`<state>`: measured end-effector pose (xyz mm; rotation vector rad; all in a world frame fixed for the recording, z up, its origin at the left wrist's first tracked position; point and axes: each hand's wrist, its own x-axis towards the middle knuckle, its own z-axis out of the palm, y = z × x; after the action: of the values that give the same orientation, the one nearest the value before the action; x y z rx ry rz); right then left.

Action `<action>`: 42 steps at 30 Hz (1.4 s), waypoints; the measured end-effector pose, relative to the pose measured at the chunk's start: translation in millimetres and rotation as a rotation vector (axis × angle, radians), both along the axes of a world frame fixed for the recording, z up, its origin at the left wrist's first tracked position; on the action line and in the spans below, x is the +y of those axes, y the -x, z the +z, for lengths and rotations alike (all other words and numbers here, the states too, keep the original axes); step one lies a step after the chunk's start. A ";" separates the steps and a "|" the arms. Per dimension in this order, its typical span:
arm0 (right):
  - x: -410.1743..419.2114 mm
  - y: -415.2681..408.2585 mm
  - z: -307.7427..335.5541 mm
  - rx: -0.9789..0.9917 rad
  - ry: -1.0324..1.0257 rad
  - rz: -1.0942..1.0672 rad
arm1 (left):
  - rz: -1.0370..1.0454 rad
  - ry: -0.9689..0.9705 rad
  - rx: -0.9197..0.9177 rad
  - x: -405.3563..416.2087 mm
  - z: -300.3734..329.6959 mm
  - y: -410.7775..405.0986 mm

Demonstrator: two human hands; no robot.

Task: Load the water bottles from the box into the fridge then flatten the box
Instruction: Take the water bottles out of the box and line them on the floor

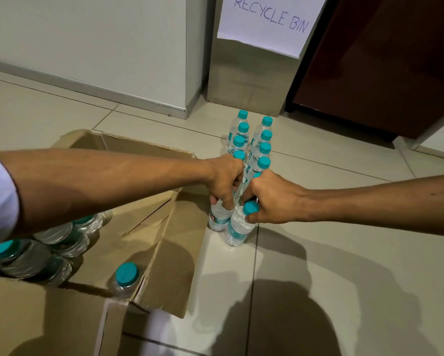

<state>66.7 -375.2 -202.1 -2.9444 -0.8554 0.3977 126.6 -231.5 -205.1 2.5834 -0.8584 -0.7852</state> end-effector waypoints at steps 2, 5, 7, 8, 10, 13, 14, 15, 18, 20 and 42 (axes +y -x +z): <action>-3.0 0.1 -2.1 -0.011 0.012 -0.007 | 0.002 0.003 -0.005 -0.9 -3.0 1.6; -8.9 -0.8 -3.3 -0.018 0.029 -0.020 | 0.011 -0.015 -0.007 -1.6 -8.7 2.7; -10.8 -1.6 -3.1 -0.014 0.039 -0.035 | 0.025 -0.026 0.006 -0.2 -10.6 2.7; -11.4 -1.7 -2.7 -0.015 0.044 -0.041 | 0.032 -0.025 0.013 0.5 -10.6 2.6; -12.5 -1.5 -2.8 -0.018 0.042 -0.055 | 0.050 -0.020 0.032 1.8 -10.2 1.9; -13.8 -1.1 -5.0 -0.013 0.020 -0.069 | 0.086 -0.002 0.059 1.7 -9.3 1.0; -13.7 -1.1 -5.3 -0.010 0.018 -0.075 | 0.090 0.002 0.064 1.3 -8.7 0.8; -13.6 -1.4 -6.0 -0.012 0.016 -0.079 | 0.091 0.004 0.068 1.0 -8.2 0.8; -13.5 -2.0 -7.8 -0.033 -0.002 -0.096 | 0.103 0.012 0.084 -0.7 -6.9 1.7; -14.6 -2.7 -9.5 -0.045 -0.005 -0.115 | 0.112 0.005 0.078 -1.4 -6.4 0.9; 103.2 -0.4 71.5 -0.093 -0.088 0.110 | 0.213 -0.151 -0.125 122.9 72.3 12.1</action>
<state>67.1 -272.0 -130.6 -2.8631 -1.0219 0.2227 114.6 -108.7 -132.7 2.8234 -0.5625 -0.6554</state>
